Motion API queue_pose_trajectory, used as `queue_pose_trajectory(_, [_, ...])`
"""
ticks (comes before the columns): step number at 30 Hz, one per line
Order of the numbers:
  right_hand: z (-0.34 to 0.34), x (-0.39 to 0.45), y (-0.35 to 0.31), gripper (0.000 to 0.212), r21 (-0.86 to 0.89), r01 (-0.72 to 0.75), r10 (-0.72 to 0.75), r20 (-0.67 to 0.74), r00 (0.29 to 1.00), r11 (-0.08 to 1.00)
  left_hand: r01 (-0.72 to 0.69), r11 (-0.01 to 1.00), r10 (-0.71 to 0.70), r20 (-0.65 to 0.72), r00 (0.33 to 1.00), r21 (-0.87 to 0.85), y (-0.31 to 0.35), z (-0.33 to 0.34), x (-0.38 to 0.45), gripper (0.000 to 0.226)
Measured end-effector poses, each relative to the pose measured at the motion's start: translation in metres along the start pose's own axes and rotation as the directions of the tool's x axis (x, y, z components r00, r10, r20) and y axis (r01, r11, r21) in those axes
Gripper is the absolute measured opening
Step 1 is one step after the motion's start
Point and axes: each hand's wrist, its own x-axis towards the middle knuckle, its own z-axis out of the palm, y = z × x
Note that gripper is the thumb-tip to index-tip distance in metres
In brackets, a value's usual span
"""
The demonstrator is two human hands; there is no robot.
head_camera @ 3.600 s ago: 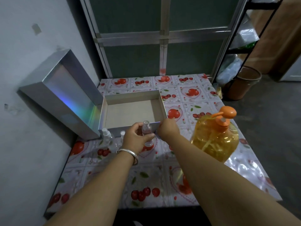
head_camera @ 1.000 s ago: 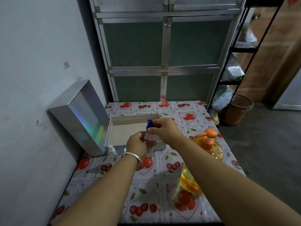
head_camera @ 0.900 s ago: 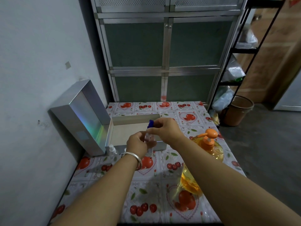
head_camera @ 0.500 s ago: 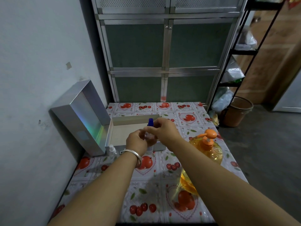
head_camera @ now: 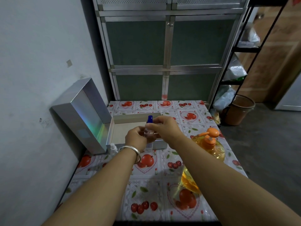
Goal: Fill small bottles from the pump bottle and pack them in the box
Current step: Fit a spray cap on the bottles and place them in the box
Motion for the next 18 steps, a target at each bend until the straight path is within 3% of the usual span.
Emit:
queue_pose_trajectory(4, [0.0033, 0.001, 0.0001, 0.035, 0.012, 0.019, -0.019, -0.015, 1.0, 1.0, 0.029, 0.996, -0.03, -0.017, 0.999, -0.08, 0.0013, -0.0001, 0.0017, 0.014])
queue_pose_trajectory(8, [0.0034, 0.0018, -0.0024, 0.028, -0.027, -0.004, 0.003, -0.038, 0.999, 1.0, 0.017, 0.997, -0.019, -0.025, 1.0, -0.079, 0.0014, 0.0011, 0.0017, 0.018])
queue_pose_trajectory(11, [0.0044, 0.0006, -0.0049, 0.042, -0.023, 0.011, -0.011, -0.028, 1.0, 1.0, 0.045, 0.989, -0.05, -0.029, 0.998, -0.144, 0.0026, 0.0005, 0.0, 0.015])
queue_pose_trajectory(15, [0.0028, 0.0008, -0.0045, 0.028, -0.011, -0.002, 0.002, -0.044, 0.999, 1.0, 0.027, 0.995, -0.03, -0.03, 0.999, -0.096, 0.0006, 0.0004, 0.0024, 0.024])
queue_pose_trajectory(18, [0.0042, 0.0018, -0.004, 0.04, -0.025, -0.003, 0.002, -0.046, 0.999, 1.0, 0.049, 0.987, -0.054, -0.024, 0.998, -0.156, 0.002, -0.0001, 0.002, 0.02])
